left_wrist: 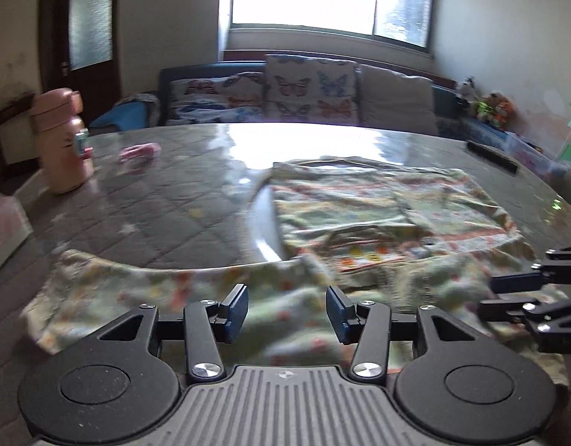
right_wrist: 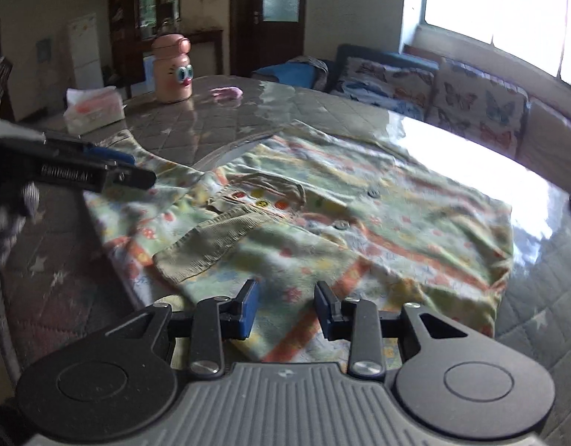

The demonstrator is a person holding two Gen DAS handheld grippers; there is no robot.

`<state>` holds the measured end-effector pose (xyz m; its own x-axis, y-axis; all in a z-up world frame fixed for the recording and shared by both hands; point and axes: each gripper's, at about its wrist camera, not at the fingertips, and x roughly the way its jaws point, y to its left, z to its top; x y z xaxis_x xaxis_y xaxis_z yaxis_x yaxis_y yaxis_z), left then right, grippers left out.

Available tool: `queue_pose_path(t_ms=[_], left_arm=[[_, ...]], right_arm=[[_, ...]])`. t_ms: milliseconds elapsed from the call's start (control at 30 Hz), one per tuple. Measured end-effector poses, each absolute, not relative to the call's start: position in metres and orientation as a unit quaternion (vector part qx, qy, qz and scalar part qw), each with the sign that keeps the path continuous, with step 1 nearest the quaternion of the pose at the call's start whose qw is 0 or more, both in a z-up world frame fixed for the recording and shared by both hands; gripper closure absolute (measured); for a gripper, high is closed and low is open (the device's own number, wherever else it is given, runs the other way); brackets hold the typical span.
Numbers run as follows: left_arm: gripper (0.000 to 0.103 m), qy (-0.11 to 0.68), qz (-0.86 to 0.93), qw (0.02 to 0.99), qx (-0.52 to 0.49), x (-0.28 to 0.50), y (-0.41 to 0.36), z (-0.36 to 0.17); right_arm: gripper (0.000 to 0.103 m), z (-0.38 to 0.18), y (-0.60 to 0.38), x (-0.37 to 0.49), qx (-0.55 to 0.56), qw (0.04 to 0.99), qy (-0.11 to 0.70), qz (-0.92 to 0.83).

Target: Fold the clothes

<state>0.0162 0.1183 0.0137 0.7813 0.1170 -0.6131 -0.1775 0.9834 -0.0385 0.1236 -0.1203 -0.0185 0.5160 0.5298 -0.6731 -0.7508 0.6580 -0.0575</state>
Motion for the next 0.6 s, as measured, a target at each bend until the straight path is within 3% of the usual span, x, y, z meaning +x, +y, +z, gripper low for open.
queue_pose_path(t_ms=[67, 600], left_arm=[[0.049, 0.320, 0.108, 0.940, -0.051, 0.008, 0.132, 0.014], [0.047, 0.322, 0.280, 0.898, -0.106, -0.029, 0.223, 0.003]], right_arm=[[0.066, -0.014, -0.116, 0.119, -0.176, 0.855, 0.307, 0.380], [0.066, -0.025, -0.073, 0.109, -0.188, 0.821, 0.320, 0.435]])
